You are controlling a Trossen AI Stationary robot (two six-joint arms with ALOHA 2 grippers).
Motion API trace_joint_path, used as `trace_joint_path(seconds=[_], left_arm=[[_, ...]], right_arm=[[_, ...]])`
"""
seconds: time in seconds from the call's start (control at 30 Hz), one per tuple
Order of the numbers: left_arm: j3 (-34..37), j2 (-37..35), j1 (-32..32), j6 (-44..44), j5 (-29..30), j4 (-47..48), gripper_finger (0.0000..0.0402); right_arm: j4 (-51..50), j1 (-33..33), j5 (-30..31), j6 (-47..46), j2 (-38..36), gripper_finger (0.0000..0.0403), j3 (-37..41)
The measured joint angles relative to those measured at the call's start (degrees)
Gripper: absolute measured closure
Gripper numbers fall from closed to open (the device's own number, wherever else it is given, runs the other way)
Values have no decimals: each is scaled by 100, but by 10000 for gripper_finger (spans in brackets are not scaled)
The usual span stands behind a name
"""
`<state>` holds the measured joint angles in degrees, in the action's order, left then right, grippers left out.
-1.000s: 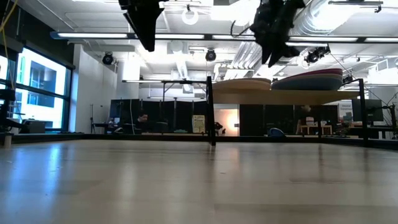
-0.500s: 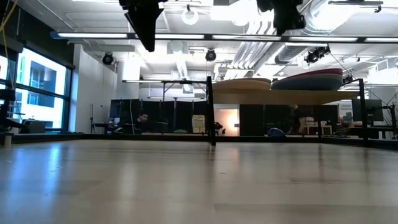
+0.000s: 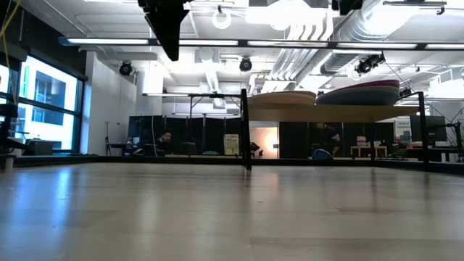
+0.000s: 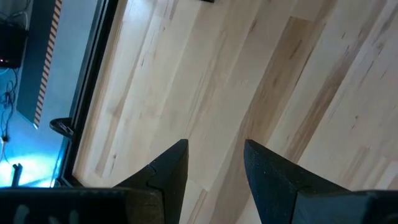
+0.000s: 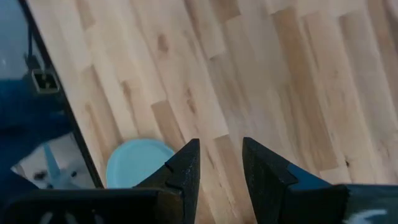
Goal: Place and stack plates onto a shelf
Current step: Stack the green plate on top of the gray plate on the shelf
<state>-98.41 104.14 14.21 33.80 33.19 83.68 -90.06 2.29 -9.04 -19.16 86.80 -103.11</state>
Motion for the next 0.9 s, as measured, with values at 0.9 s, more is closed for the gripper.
trace_joint_path(seconds=[0.9], left_arm=[[0, 0, -118, -395, -842, -293, 257]], right_arm=[[1475, -2667, -467, -450, 22, 304, 2345]])
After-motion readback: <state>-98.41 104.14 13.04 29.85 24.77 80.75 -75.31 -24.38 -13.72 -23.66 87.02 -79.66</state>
